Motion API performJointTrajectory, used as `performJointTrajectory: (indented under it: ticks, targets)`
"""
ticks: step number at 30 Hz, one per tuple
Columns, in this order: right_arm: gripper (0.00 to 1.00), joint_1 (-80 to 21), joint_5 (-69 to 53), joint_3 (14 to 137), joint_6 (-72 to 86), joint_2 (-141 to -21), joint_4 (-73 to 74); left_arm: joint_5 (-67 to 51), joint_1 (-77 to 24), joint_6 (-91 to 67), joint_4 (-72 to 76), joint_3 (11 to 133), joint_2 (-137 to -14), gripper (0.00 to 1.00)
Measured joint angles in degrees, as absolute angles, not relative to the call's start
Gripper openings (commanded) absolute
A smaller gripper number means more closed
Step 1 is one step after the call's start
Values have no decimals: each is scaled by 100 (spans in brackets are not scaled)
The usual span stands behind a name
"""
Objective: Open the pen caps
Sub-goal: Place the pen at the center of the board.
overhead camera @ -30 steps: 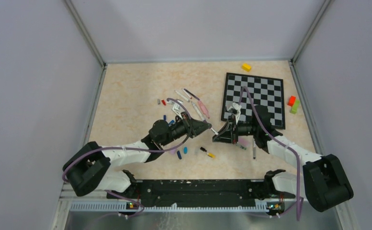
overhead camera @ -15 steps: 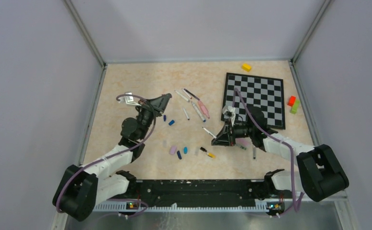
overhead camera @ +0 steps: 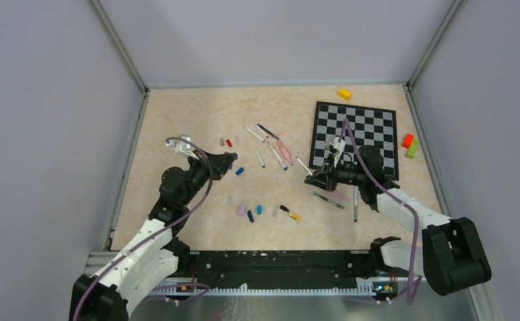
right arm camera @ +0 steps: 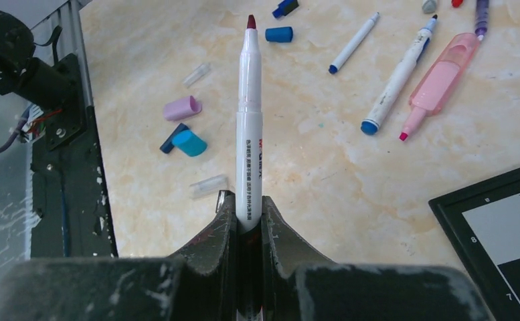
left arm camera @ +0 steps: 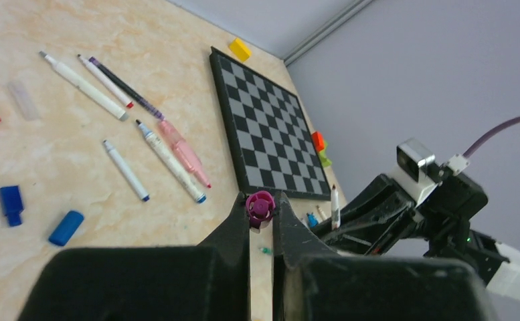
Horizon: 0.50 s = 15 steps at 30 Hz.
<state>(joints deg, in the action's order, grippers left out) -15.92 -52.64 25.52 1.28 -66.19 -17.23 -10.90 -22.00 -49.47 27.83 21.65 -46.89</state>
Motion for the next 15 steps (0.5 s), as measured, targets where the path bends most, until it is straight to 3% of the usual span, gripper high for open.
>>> performJointTrajectory:
  ticks: [5, 15]
  targets:
    - [0, -1594, -4965, 3098, -8, -6952, -1208, -1085, -2187, -4523, 1824, 1863, -3776, 0]
    - [0, -1592, -4182, 7013, -937, -9979, 687, -895, -2185, -4023, 576, 1721, -3531, 0]
